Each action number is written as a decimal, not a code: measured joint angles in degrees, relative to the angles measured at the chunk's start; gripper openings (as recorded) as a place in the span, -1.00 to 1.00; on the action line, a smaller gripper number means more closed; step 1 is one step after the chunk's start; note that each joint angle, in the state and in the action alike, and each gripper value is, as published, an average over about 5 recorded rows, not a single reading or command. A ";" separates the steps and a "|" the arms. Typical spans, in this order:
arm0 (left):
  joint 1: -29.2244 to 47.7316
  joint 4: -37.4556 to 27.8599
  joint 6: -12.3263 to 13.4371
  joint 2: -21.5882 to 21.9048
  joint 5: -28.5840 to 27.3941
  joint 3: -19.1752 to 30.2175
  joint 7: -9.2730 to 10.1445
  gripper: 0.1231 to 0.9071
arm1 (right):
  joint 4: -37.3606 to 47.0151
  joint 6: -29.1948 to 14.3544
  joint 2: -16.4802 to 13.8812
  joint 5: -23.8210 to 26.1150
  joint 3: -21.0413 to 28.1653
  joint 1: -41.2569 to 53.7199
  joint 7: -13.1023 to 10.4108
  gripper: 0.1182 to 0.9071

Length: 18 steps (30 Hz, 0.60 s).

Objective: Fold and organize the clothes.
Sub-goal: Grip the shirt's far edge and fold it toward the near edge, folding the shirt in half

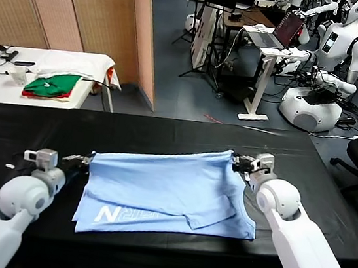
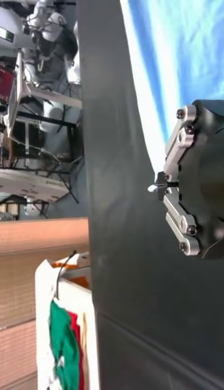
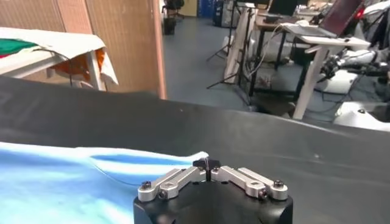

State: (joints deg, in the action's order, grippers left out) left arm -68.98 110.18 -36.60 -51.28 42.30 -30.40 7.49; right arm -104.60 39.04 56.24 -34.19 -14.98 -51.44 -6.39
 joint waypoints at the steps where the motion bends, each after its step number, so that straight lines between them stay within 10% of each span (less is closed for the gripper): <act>1: -0.82 0.69 -0.15 -0.02 -0.24 -0.31 0.04 -0.94 | -1.30 0.51 -0.46 -0.01 -0.41 -1.01 -0.24 -0.94; 18: -16.81 11.32 -0.24 -3.08 -9.86 -5.36 -1.83 -0.94 | -14.84 3.16 -4.58 2.52 -4.54 -18.43 -1.14 -0.94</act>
State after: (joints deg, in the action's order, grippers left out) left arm -85.80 121.50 -36.83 -54.36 32.44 -35.77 5.66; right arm -119.44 42.20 51.67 -31.67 -19.53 -69.87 -7.53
